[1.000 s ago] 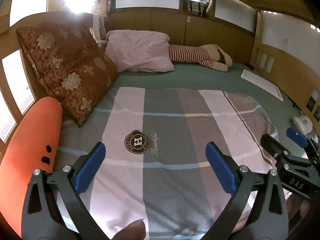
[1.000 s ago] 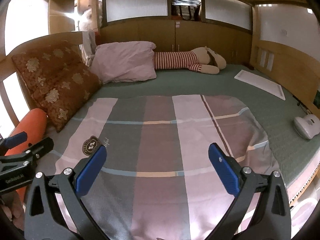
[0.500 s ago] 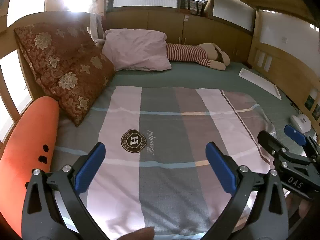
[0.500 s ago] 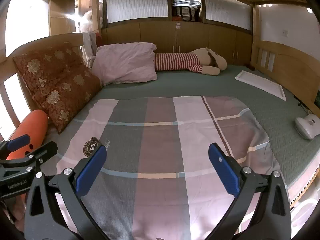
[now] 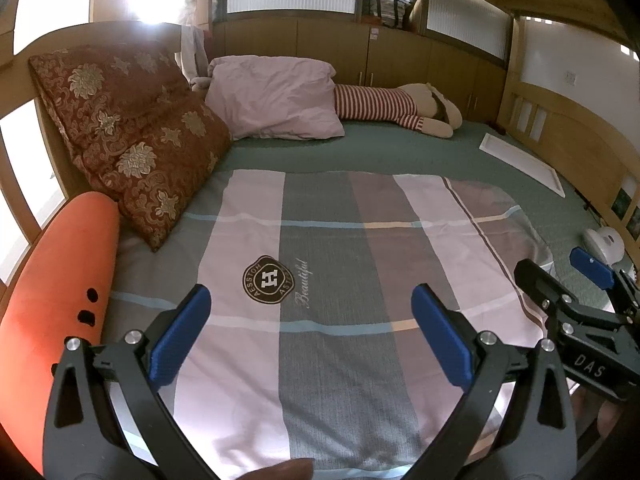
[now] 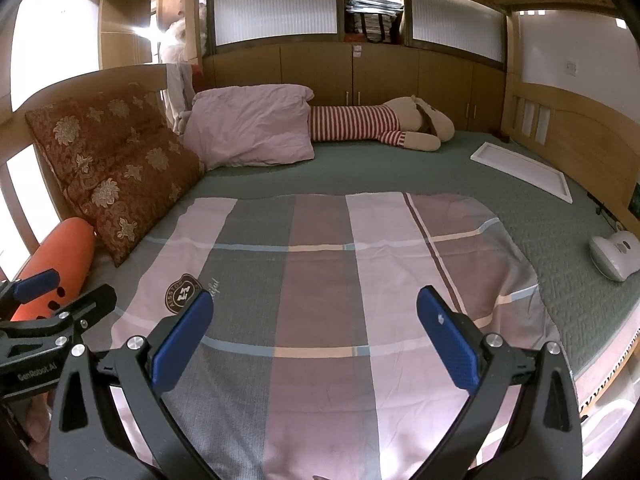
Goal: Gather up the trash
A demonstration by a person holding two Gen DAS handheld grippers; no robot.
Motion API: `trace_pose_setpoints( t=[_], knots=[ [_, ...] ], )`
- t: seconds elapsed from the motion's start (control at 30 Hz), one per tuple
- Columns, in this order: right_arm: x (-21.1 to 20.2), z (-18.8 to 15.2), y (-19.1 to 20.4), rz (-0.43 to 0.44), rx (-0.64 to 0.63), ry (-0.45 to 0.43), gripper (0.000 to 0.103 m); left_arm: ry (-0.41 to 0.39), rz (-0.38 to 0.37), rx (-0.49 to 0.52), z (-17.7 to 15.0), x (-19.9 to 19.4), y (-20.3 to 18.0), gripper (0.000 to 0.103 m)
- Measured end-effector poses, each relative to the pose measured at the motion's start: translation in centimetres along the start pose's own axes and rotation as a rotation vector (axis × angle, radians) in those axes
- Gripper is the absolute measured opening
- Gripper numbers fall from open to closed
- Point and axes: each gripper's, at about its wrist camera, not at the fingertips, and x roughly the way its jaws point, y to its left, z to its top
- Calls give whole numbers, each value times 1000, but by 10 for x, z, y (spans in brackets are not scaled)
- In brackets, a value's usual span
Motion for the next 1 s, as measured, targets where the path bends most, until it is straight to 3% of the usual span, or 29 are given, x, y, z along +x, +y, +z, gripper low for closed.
trace_pose_setpoints(
  t=[1.0],
  knots=[
    [1,1,2,-2,-2,0,100,15,17,5,-4,4,0,100]
  ],
)
